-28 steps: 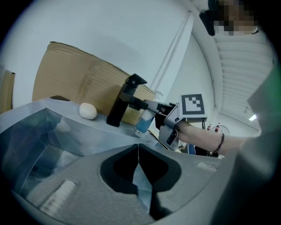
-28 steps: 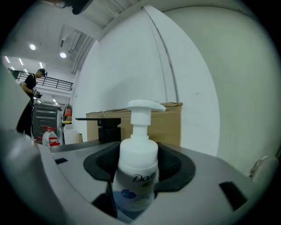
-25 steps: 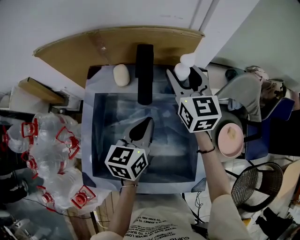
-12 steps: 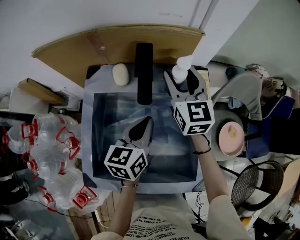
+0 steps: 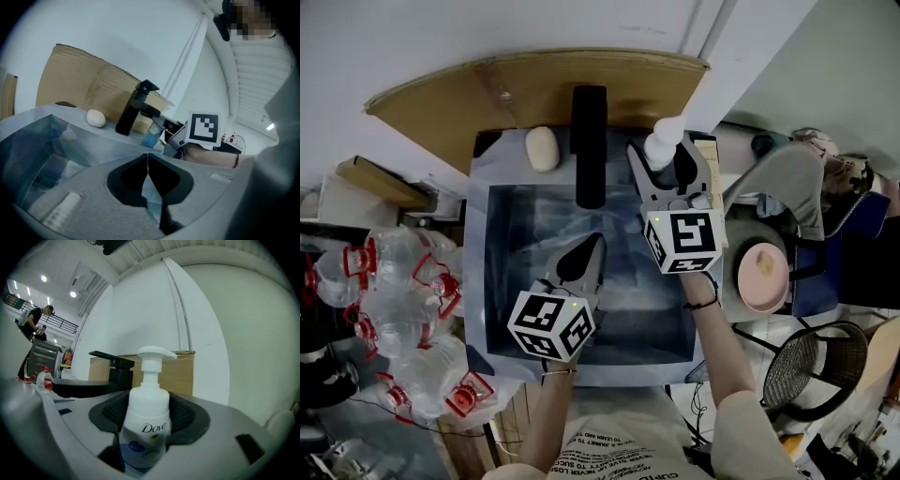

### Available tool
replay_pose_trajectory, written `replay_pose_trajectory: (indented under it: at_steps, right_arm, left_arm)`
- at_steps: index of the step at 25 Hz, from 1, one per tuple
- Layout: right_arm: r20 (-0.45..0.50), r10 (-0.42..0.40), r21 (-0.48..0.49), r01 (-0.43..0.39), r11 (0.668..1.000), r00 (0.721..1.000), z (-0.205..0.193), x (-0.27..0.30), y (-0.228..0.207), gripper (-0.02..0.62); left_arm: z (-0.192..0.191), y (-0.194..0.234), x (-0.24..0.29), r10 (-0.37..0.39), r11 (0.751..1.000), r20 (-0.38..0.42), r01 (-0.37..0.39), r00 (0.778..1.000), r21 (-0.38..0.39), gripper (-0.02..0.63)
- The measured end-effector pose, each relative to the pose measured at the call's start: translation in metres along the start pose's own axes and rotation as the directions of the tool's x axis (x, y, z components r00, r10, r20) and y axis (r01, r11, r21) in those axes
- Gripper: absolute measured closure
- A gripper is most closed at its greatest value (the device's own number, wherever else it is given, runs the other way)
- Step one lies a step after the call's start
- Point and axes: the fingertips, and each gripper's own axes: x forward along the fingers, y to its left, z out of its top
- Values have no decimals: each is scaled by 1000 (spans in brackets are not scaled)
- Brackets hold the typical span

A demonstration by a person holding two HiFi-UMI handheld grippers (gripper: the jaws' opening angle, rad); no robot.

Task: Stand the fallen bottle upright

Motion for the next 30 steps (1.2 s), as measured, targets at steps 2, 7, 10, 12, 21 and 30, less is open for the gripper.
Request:
replay_pose_trajectory:
  at_steps: [2,7,10,12,21,30]
  right_arm:
    - [9,1,-6,-1,1000,1000,0,0,1,345]
    - [2,19,10,-19,1000,1000,-4,1,2,335]
    - [3,46,48,-46,998,999,-6,0,3,277]
    - [-7,70,53,-70,996,998,-7,-1,6,264]
    - [9,31,70,-31,997,999,9,-25,-4,264]
    - [-22,15,103,-13,995,1000,19,-60,-2,381]
  left_arm:
    - [0,0,-1,2,1000,2,-2,1000,0,581]
    - [1,0,-3,4,1000,8,-4,1000,1,581]
    - [2,-2,-4,-1,1000,12,1,1000,2,581]
    - [4,-5,-4,-5,1000,16,5,1000,4,581]
    - [17,-17,-12,-18,999,37,16,999,48,581]
    - [35,-31,-28,-30,994,73,23,997,107,581]
